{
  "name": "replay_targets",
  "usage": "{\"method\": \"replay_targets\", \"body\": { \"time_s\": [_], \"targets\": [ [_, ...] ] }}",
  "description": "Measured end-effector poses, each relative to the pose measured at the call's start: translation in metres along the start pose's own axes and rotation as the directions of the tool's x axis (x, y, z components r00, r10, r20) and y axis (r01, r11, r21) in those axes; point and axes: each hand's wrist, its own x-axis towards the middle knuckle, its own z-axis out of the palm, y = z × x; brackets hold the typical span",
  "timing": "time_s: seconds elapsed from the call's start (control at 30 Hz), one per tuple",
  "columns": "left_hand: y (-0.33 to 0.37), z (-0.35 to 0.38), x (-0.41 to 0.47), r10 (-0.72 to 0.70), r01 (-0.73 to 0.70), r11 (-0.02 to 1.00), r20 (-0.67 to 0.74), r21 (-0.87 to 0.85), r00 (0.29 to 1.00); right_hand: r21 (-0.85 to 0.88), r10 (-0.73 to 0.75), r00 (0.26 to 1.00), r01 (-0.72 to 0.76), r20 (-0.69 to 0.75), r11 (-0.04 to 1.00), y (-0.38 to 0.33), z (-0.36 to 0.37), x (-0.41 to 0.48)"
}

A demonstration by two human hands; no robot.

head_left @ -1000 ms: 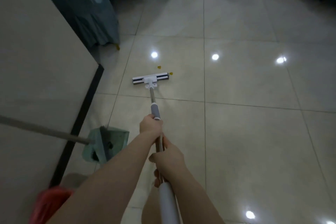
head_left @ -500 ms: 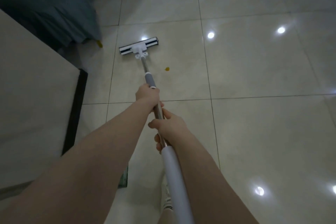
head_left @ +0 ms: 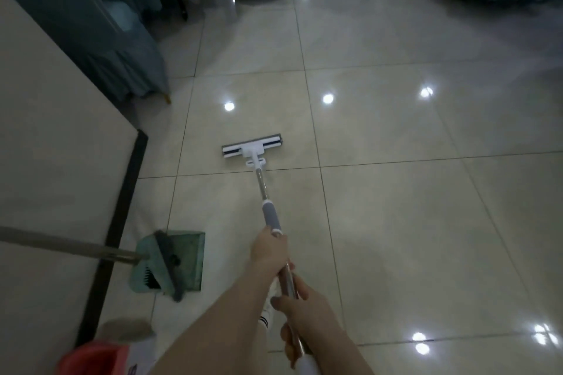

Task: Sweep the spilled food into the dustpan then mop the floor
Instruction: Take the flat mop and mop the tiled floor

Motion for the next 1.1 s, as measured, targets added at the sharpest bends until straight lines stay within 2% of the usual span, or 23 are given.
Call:
{"method": "replay_targets", "body": {
  "time_s": [0.17,0.27,0.33,0.43,0.53,0.63,0.8,0.87,0.97,1.1],
  "targets": [
    [-0.028,0.034,-0.082,-0.004,0.010,0.994,0.055,-0.113,0.998,-0.001,0.032,0.999,-0.032,-0.011,0.999,0.047,-0.028,-0.075],
    [-0.011,0.031,-0.068,-0.020,0.015,0.986,-0.026,-0.164,0.999,-0.032,0.010,1.000,-0.011,-0.024,0.999,0.027,-0.032,-0.065],
    [0.005,0.028,-0.038,-0.033,0.017,0.983,-0.089,-0.184,0.995,-0.066,-0.002,1.000,0.000,-0.029,0.998,0.004,-0.033,-0.040],
    [0.032,0.022,0.016,-0.050,0.029,0.978,-0.095,-0.206,0.994,-0.142,-0.025,0.999,0.021,-0.025,0.990,-0.040,-0.032,0.005],
    [0.072,0.002,0.085,-0.029,0.008,0.976,-0.097,-0.216,0.995,-0.128,0.003,1.000,-0.002,0.009,0.992,-0.093,-0.024,0.067],
    [0.107,-0.037,0.173,-0.033,0.010,0.975,-0.101,-0.222,0.994,-0.112,0.006,0.999,-0.001,0.042,0.994,-0.160,0.010,0.141],
    [0.148,-0.100,0.327,0.010,-0.030,0.991,-0.145,-0.134,0.989,-0.126,0.024,0.996,-0.013,0.086,0.992,-0.264,0.073,0.268],
    [0.162,-0.116,0.368,-0.009,-0.017,0.986,-0.158,-0.166,0.987,-0.140,0.032,0.995,-0.019,0.091,0.990,-0.297,0.088,0.303],
    [0.178,-0.127,0.392,-0.015,-0.018,0.975,-0.144,-0.221,0.989,-0.133,0.067,0.990,-0.051,0.121,0.990,-0.321,0.096,0.332],
    [0.181,-0.113,0.361,-0.018,-0.010,0.963,-0.101,-0.271,0.995,-0.206,0.089,0.992,-0.068,0.091,0.976,-0.309,0.076,0.315]
  ]
}}
